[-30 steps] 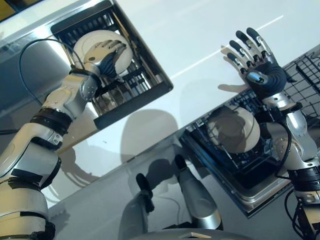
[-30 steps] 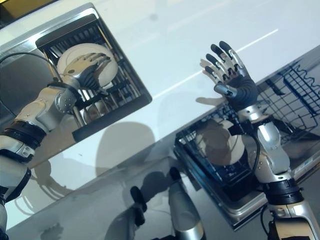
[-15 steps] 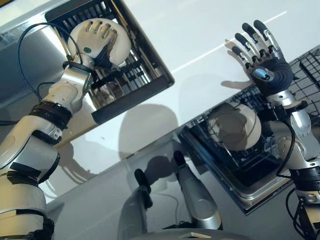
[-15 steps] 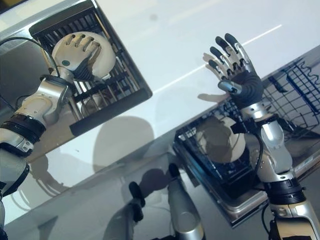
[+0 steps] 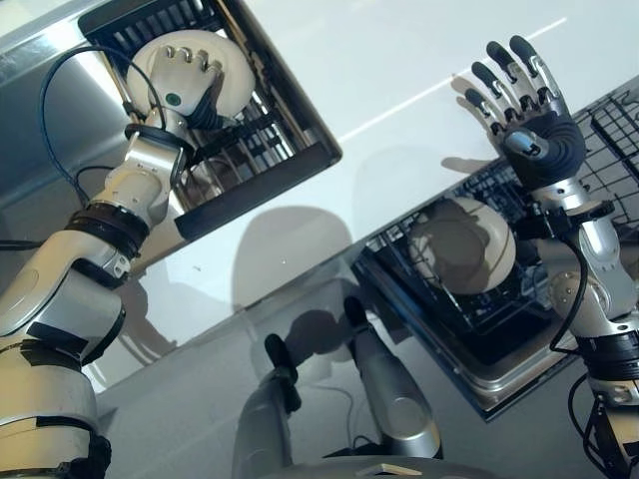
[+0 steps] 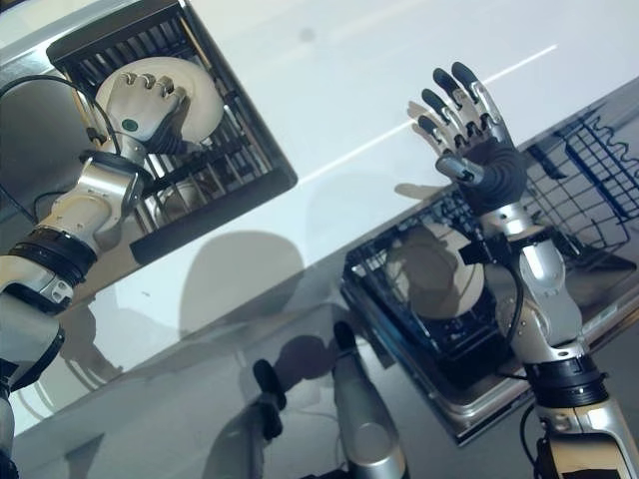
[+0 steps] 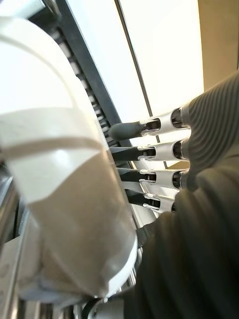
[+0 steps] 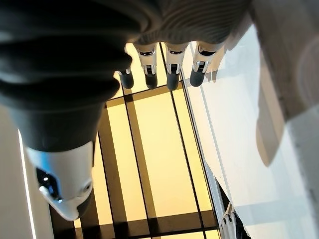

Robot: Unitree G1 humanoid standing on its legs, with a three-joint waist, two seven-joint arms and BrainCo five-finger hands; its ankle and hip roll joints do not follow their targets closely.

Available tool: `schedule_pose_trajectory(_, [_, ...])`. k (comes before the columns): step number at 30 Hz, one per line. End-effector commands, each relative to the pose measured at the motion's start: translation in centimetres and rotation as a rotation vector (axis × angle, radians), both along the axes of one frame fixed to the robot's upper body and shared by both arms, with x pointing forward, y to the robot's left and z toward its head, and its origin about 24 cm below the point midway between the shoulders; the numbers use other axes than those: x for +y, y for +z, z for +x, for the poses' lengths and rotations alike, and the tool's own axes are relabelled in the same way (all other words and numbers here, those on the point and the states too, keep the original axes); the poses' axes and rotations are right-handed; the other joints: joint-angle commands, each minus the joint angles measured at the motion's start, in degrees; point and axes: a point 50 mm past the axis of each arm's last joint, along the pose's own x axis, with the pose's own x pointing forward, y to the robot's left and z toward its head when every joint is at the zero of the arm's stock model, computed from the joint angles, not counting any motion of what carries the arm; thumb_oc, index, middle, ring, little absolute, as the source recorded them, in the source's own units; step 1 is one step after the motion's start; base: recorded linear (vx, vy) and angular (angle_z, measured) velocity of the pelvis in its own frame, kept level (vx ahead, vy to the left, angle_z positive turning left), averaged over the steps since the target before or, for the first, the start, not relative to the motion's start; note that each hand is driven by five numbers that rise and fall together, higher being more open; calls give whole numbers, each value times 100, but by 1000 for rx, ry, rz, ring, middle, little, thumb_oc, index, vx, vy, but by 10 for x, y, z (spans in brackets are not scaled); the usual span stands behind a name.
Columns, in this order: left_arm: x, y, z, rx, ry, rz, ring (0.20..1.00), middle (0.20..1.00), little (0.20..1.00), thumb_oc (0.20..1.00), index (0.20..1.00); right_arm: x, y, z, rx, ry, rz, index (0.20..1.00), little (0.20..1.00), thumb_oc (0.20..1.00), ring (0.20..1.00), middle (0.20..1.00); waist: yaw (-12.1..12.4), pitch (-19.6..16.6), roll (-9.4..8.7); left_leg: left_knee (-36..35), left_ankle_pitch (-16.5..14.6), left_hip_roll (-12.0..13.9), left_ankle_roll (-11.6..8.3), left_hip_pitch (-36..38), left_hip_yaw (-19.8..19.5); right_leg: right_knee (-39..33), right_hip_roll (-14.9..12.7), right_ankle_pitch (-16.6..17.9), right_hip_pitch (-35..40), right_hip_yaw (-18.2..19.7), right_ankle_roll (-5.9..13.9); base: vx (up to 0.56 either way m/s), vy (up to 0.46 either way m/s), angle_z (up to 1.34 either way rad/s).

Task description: Pick up plates and place into dishwasher.

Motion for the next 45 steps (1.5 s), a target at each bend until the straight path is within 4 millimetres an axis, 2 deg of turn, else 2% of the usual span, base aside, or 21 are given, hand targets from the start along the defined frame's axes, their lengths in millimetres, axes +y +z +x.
schedule_pose_trajectory(1, [47,15,-5,-22,222,-4,200,200,200,200,200,2,7,-2,-45,-2,53,1000,1000,1000,1000,1000,-67,42,-250,76,80,93,49,-382,-155,-205,-137,88,3,-328,46,0,0,0])
schedule_pose_trajectory(13, [43,28,-8,-112,174,10,200,200,200,200,200,0,4,-2,-41,-8,64,1000,1000,1000,1000,1000,-34,18,-277,110,53,84,64,-387,-184,-215,-139,63,43,-328,29,0,0,0])
schedule_pose_trajectory(20, [43,47,-15,-234,135,31,200,200,200,200,200,-1,0,-3,-34,-15,78,1000,1000,1000,1000,1000,9,-7,-315,169,21,89,68,-404,-206,-179,-129,51,38,-325,24,0,0,0])
schedule_pose_trajectory(25, [46,57,-19,-259,167,42,200,200,200,200,200,-3,-2,-4,-29,-12,82,1000,1000,1000,1000,1000,33,-11,-272,172,20,82,65,-410,-248,-174,-134,38,54,-327,23,0,0,0])
schedule_pose_trajectory(29, [46,59,-19,-278,177,56,200,200,200,200,200,-1,0,-4,-34,-12,88,1000,1000,1000,1000,1000,50,-1,-309,160,28,71,72,-434,-261,-180,-130,43,39,-339,23,-6,-7,1])
schedule_pose_trajectory(30, [46,58,-19,-284,181,67,426,426,426,426,426,0,0,-4,-33,-15,91,1000,1000,1000,1000,1000,56,-5,-319,153,28,72,70,-433,-265,-186,-128,41,43,-344,22,-14,-25,4])
schedule_pose_trajectory(31, [46,58,-20,-289,187,82,896,896,896,896,896,0,0,-3,-32,-16,94,1000,1000,1000,1000,1000,61,-9,-327,153,29,79,67,-438,-261,-186,-126,37,44,-347,21,-5,-20,3])
schedule_pose_trajectory(32, [47,58,-19,-286,201,91,1000,1000,1000,1000,1000,0,-1,-3,-32,-18,95,1000,1000,1000,1000,1000,61,-13,-338,149,32,78,68,-436,-262,-188,-120,41,42,-350,17,0,0,0])
schedule_pose_trajectory(38, [56,53,-18,-222,325,181,1000,1000,1000,1000,1000,-1,-2,-2,-35,-15,107,1000,1000,1000,1000,1000,58,-31,-432,138,36,106,63,-445,-237,-227,-119,74,40,-366,28,-3,-5,0])
schedule_pose_trajectory(39, [58,52,-18,-208,345,178,959,959,959,959,959,0,-1,-2,-36,-16,109,1000,1000,1000,1000,1000,58,-28,-443,141,37,111,61,-451,-232,-224,-122,76,33,-368,31,0,0,0])
schedule_pose_trajectory(40, [60,51,-18,-202,364,177,200,200,200,200,200,0,-1,-2,-36,-15,111,1000,1000,1000,1000,1000,57,-26,-458,132,43,113,61,-446,-229,-228,-118,83,33,-368,32,0,0,0])
schedule_pose_trajectory(45, [66,60,-21,-267,411,180,200,200,200,200,200,0,1,-2,-38,-11,118,1000,1000,1000,1000,1000,26,-32,-527,114,59,134,60,-461,-189,-233,-101,102,-3,-351,32,0,0,0])
